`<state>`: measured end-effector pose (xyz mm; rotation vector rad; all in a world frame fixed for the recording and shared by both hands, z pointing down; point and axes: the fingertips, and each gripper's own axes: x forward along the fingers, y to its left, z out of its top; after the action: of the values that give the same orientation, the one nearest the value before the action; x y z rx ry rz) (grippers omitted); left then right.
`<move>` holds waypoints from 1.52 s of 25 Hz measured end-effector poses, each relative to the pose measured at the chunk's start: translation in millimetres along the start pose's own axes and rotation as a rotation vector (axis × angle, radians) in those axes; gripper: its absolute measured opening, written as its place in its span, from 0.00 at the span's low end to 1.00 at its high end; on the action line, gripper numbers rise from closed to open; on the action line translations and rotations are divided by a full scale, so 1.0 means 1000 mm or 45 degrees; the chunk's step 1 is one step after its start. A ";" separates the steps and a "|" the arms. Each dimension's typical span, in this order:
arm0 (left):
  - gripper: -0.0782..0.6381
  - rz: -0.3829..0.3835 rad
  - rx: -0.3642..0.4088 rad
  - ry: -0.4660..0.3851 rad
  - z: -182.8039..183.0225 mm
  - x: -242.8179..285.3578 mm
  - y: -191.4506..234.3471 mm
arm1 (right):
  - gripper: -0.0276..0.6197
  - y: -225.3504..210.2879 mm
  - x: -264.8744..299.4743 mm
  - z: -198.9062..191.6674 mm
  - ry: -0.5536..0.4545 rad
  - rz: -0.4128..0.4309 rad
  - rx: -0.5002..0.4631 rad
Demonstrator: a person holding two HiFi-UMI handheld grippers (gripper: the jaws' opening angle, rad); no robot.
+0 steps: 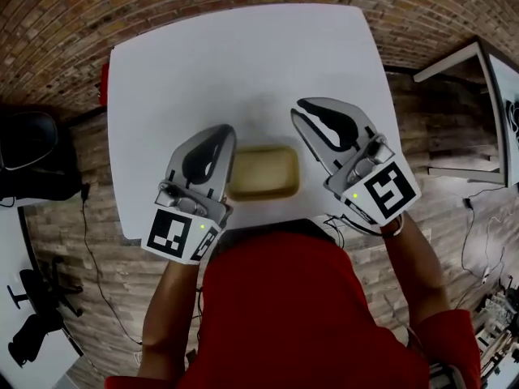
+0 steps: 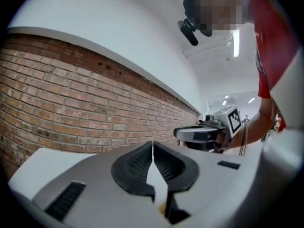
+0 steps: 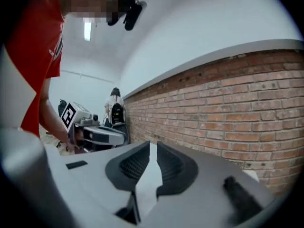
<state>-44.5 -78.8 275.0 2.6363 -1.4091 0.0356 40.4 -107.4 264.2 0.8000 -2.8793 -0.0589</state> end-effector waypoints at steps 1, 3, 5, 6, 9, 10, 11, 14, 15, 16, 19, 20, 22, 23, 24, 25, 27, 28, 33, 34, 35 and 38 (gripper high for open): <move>0.14 0.002 0.017 -0.018 0.007 -0.002 -0.003 | 0.13 0.006 -0.006 0.007 -0.039 -0.023 0.024; 0.13 -0.003 0.055 -0.047 0.019 -0.008 -0.009 | 0.12 0.016 -0.017 0.017 -0.095 -0.062 0.085; 0.13 -0.020 0.078 -0.073 0.028 -0.013 -0.018 | 0.11 0.025 -0.028 0.022 -0.134 -0.084 0.159; 0.13 -0.033 0.078 -0.088 0.032 -0.016 -0.022 | 0.11 0.030 -0.031 0.025 -0.150 -0.087 0.194; 0.13 -0.081 0.076 -0.110 0.037 -0.022 -0.037 | 0.10 0.048 -0.036 0.030 -0.181 -0.077 0.236; 0.13 -0.096 0.085 -0.101 0.037 -0.023 -0.043 | 0.10 0.052 -0.037 0.030 -0.180 -0.079 0.227; 0.13 -0.113 0.100 -0.087 0.035 -0.024 -0.049 | 0.09 0.056 -0.037 0.030 -0.176 -0.085 0.214; 0.13 -0.166 0.116 -0.041 0.026 -0.027 -0.063 | 0.09 0.065 -0.040 0.028 -0.151 -0.098 0.158; 0.13 -0.177 0.105 -0.032 0.024 -0.028 -0.066 | 0.09 0.069 -0.040 0.027 -0.140 -0.095 0.139; 0.13 -0.182 0.093 -0.026 0.022 -0.029 -0.067 | 0.09 0.073 -0.039 0.027 -0.130 -0.087 0.125; 0.13 -0.188 0.068 -0.017 0.018 -0.032 -0.068 | 0.09 0.081 -0.037 0.025 -0.118 -0.063 0.116; 0.13 -0.190 0.063 -0.015 0.017 -0.032 -0.068 | 0.09 0.082 -0.036 0.026 -0.119 -0.058 0.121; 0.13 -0.193 0.054 -0.015 0.016 -0.034 -0.067 | 0.09 0.084 -0.035 0.027 -0.126 -0.052 0.134; 0.13 -0.194 0.049 -0.016 0.016 -0.035 -0.067 | 0.09 0.085 -0.034 0.027 -0.129 -0.048 0.139; 0.13 -0.194 0.045 -0.016 0.015 -0.035 -0.067 | 0.09 0.085 -0.033 0.027 -0.130 -0.045 0.143; 0.13 -0.193 0.043 -0.015 0.015 -0.035 -0.067 | 0.09 0.085 -0.033 0.027 -0.129 -0.043 0.143; 0.13 -0.191 0.042 -0.011 0.014 -0.034 -0.067 | 0.09 0.085 -0.033 0.025 -0.123 -0.041 0.139; 0.13 -0.190 0.042 -0.008 0.014 -0.034 -0.067 | 0.09 0.085 -0.033 0.025 -0.118 -0.042 0.135; 0.13 -0.188 0.036 -0.004 0.013 -0.035 -0.065 | 0.09 0.086 -0.032 0.021 -0.089 -0.045 0.118; 0.13 -0.189 0.036 -0.003 0.012 -0.035 -0.065 | 0.09 0.086 -0.032 0.020 -0.086 -0.044 0.115; 0.13 -0.189 0.037 -0.002 0.012 -0.035 -0.065 | 0.09 0.087 -0.032 0.020 -0.083 -0.043 0.114; 0.13 -0.191 0.037 -0.003 0.011 -0.035 -0.067 | 0.09 0.089 -0.034 0.017 -0.069 -0.038 0.110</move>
<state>-9.0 -15.1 252.9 2.7579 -1.2166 0.0358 20.5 -13.5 249.9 0.8699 -2.9387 0.0416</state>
